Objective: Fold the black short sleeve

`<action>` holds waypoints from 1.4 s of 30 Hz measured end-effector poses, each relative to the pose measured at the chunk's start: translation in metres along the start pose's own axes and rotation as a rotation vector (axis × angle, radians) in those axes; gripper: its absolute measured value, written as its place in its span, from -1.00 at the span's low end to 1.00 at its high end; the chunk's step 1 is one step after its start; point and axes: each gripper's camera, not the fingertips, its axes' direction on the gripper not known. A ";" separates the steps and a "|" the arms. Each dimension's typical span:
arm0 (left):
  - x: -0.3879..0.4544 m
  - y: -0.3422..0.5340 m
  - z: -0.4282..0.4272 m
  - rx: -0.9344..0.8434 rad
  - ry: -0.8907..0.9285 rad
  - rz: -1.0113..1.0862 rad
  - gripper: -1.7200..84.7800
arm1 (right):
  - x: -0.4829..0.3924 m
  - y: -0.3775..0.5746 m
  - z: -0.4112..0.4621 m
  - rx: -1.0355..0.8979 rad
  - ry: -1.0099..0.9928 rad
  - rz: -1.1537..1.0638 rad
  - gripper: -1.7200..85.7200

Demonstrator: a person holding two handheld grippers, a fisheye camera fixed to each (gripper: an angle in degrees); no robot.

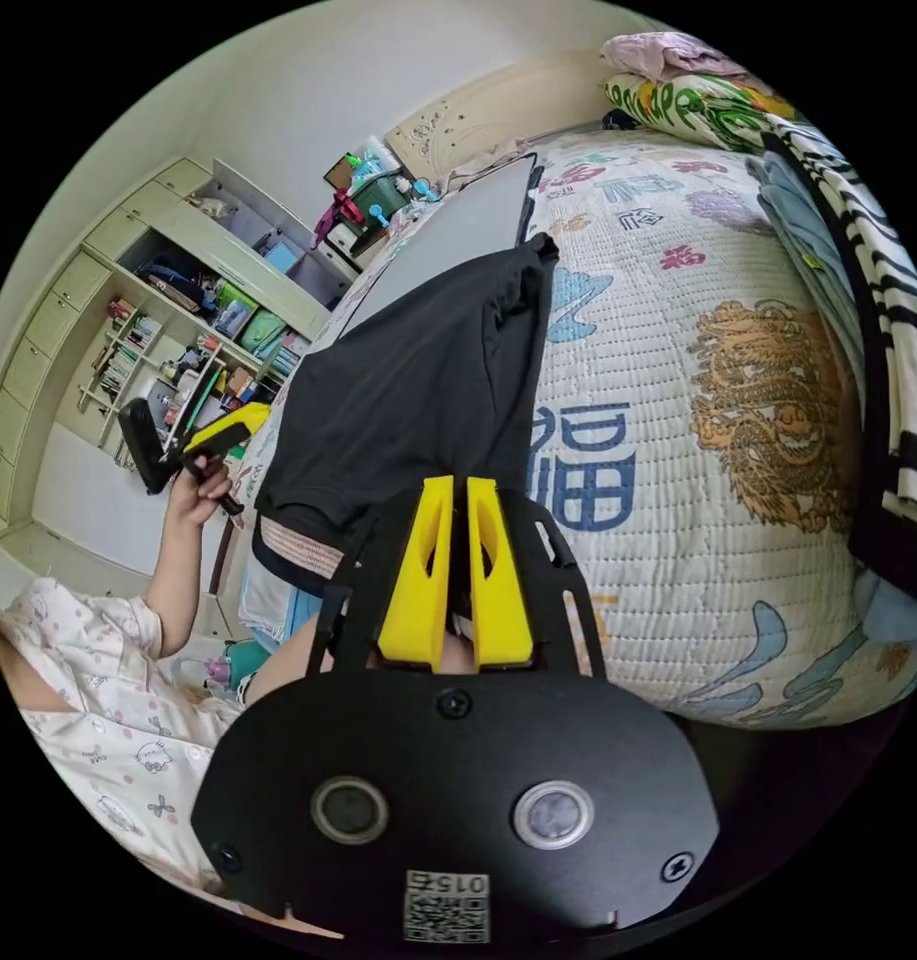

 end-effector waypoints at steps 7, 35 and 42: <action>0.001 -0.114 0.163 -0.101 0.076 0.041 -0.93 | 0.002 -0.007 -0.059 0.113 -0.102 0.036 -0.95; 0.022 -0.142 0.361 -0.336 -0.143 0.074 -0.79 | -0.033 -0.037 -0.134 0.083 -0.021 -0.019 -0.76; 0.041 -0.164 0.389 -0.433 -0.143 0.050 -0.76 | -0.025 -0.051 -0.097 0.047 0.013 0.013 -0.81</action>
